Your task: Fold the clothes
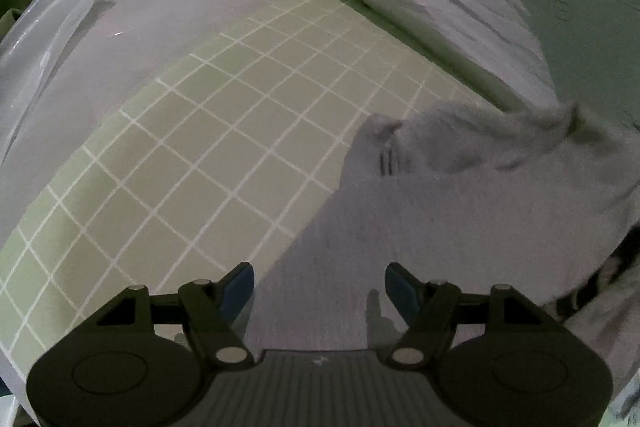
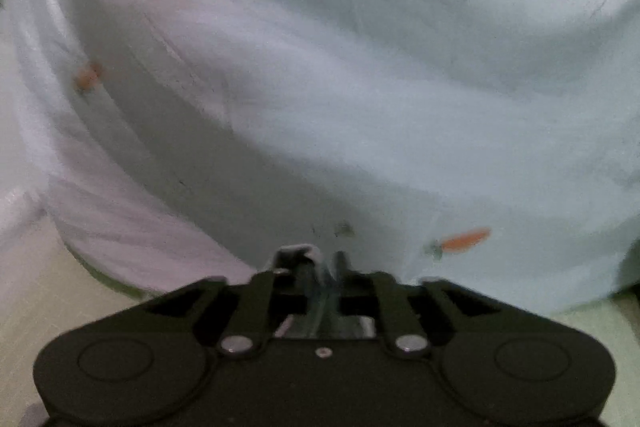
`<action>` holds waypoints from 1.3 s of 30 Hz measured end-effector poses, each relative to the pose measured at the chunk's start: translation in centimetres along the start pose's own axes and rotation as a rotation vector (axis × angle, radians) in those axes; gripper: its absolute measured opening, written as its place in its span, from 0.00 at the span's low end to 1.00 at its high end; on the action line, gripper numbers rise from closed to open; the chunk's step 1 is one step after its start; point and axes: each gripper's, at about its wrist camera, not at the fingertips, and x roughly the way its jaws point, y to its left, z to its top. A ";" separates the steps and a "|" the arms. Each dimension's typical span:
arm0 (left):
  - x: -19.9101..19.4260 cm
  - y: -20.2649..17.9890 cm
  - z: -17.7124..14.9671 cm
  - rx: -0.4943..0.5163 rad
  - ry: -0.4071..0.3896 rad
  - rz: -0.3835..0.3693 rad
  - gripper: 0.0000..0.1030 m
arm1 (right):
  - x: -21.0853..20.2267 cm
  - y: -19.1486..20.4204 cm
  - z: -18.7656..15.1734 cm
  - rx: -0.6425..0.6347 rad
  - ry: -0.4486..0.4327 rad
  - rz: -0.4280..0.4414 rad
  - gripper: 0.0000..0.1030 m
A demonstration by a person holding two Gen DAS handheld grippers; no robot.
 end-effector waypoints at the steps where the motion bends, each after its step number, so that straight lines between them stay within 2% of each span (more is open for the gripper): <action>1: 0.0 -0.2 0.1 0.015 0.002 0.001 0.71 | 0.2 0.0 -0.9 0.013 0.020 -0.004 0.40; 2: 0.1 -0.3 0.3 0.029 0.005 0.001 0.71 | 0.2 0.0 -1.8 0.025 0.035 -0.002 0.46; 4: 0.1 -0.7 0.2 0.068 0.007 0.003 0.76 | -0.9 0.0 -4.8 0.041 0.083 0.011 0.70; 5: 0.1 -0.8 -0.1 0.086 0.008 0.009 0.77 | -1.5 0.0 -6.3 0.041 0.113 0.002 0.73; 8: 0.5 -0.9 -0.9 0.106 0.045 0.005 0.77 | -3.3 -0.4 -10.7 0.063 0.214 -0.031 0.74; 10: 0.6 -0.8 -1.4 0.121 0.064 -0.006 0.77 | -4.8 -1.7 -13.3 0.141 0.278 -0.038 0.74; 13: 0.5 -0.7 -2.2 0.147 0.071 -0.014 0.77 | -7.2 -3.1 -15.9 0.278 0.318 0.007 0.77; 17: 1.0 -0.2 -2.6 0.141 0.102 -0.039 0.77 | -8.1 -3.5 -17.1 0.372 0.359 0.097 0.76; 18: 1.1 -0.1 -2.5 0.138 0.101 -0.047 0.76 | -8.2 -3.6 -17.2 0.384 0.369 0.115 0.73; 19: 1.2 0.0 -2.5 0.134 0.101 -0.056 0.72 | -8.0 -3.7 -17.1 0.397 0.375 0.141 0.54; 20: 1.3 0.1 -2.4 0.131 0.098 -0.070 0.67 | -7.8 -3.8 -16.9 0.409 0.381 0.169 0.41; 21: 1.3 0.2 -2.3 0.124 0.097 -0.084 0.50 | -7.6 -3.8 -16.7 0.420 0.387 0.196 0.17; 22: 1.4 0.2 -2.2 0.117 0.096 -0.096 0.27 | -7.4 -3.8 -15.9 0.402 0.375 0.205 0.12; 24: 1.4 0.3 -1.6 0.105 0.094 -0.115 0.00 | -7.1 -3.8 -14.3 0.355 0.345 0.216 0.07; 28: -0.2 -0.7 0.9 0.167 0.006 -0.092 0.00 | -6.5 -5.2 -8.6 0.300 0.234 0.216 0.02; 30: -1.1 -1.1 2.8 0.198 -0.060 -0.088 0.00 | -5.8 -7.3 -4.4 0.317 0.132 0.177 0.01; 32: -1.6 -1.4 5.8 0.219 -0.134 -0.074 0.00 | -4.8 -9.4 -0.6 0.334 0.046 0.136 0.01; 35: -1.7 -1.4 11.3 0.221 -0.242 -0.030 0.00 | -2.9 -11.6 4.3 0.317 -0.076 0.024 0.01; 39: -1.3 -1.8 18.0 0.209 -0.344 0.056 0.00 | -1.0 -14.1 7.2 0.439 -0.197 -0.017 0.01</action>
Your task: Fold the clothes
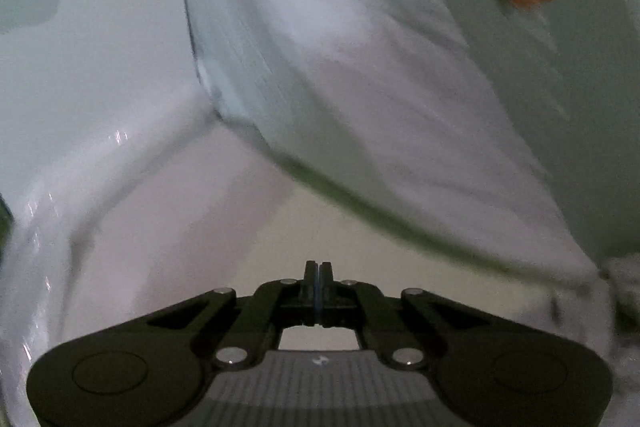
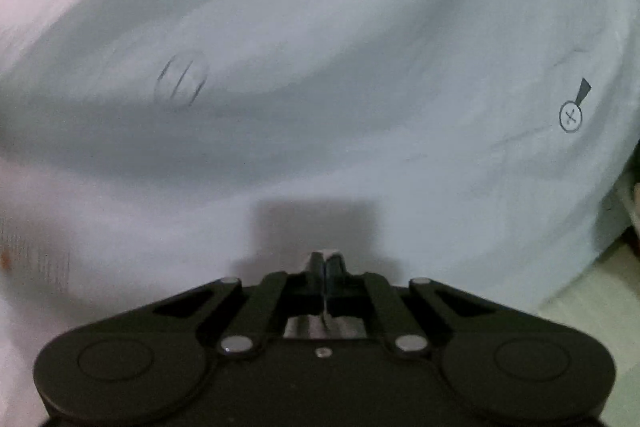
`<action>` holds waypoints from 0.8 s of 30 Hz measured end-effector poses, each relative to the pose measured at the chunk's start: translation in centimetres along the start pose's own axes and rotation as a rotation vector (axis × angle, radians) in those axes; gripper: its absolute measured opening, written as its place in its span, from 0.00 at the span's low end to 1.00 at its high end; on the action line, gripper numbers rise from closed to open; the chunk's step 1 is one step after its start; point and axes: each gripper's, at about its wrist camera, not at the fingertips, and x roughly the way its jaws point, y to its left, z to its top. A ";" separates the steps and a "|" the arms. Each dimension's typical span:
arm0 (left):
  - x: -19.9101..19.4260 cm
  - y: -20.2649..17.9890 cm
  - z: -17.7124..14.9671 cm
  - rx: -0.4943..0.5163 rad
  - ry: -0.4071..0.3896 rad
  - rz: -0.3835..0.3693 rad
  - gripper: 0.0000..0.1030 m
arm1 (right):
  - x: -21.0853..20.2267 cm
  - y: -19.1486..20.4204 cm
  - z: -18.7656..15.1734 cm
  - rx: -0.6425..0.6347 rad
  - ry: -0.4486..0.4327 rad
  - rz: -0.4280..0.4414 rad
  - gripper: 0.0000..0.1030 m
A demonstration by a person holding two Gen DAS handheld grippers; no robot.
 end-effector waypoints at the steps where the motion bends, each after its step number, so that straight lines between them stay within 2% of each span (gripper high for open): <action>1: 0.7 -0.2 0.8 0.011 0.001 0.004 0.00 | 0.3 -0.1 -0.2 0.001 -0.027 -0.034 0.09; 2: 1.4 -0.7 1.3 0.022 0.008 0.004 0.01 | 0.8 0.1 -0.8 -0.038 -0.031 -0.092 0.19; 3: 2.0 -1.2 1.3 0.029 0.018 0.000 0.01 | 1.4 0.3 -1.6 -0.083 -0.032 -0.154 0.43; 4: 2.4 -1.6 0.9 0.037 0.032 -0.013 0.06 | 2.1 0.2 -2.7 -0.113 0.027 -0.210 0.48; 5: 2.9 -2.2 0.1 0.046 0.057 -0.033 0.11 | 2.0 -0.2 -4.1 -0.110 0.069 -0.228 0.48; 6: 3.2 -2.9 -1.0 0.052 0.090 -0.056 0.24 | 1.9 -0.6 -5.5 -0.101 0.105 -0.238 0.48; 7: 3.4 -3.4 -2.3 0.054 0.123 -0.077 0.33 | 1.3 -1.1 -7.2 -0.099 0.147 -0.239 0.53; 11: 3.4 -5.0 -7.6 0.058 0.263 -0.148 0.42 | -3.0 -2.6 -14.2 -0.129 0.305 -0.276 0.57; 12: 3.0 -5.1 -8.8 0.064 0.288 -0.163 0.47 | -4.5 -3.0 -15.8 -0.130 0.340 -0.284 0.58; 16: 0.5 -5.7 -12.5 0.085 0.334 -0.191 0.62 | -10.8 -3.5 -21.1 -0.146 0.442 -0.292 0.68; 19: -1.9 -6.2 -14.4 0.115 0.355 -0.244 0.72 | -14.5 -3.8 -24.0 -0.127 0.497 -0.301 0.71; 22: -3.9 -7.5 -16.0 0.210 0.378 -0.289 0.76 | -16.9 -3.7 -25.3 -0.033 0.542 -0.293 0.73; 24: -4.8 -8.0 -17.2 0.293 0.384 -0.340 0.78 | -18.0 -2.9 -26.7 -0.029 0.542 -0.274 0.74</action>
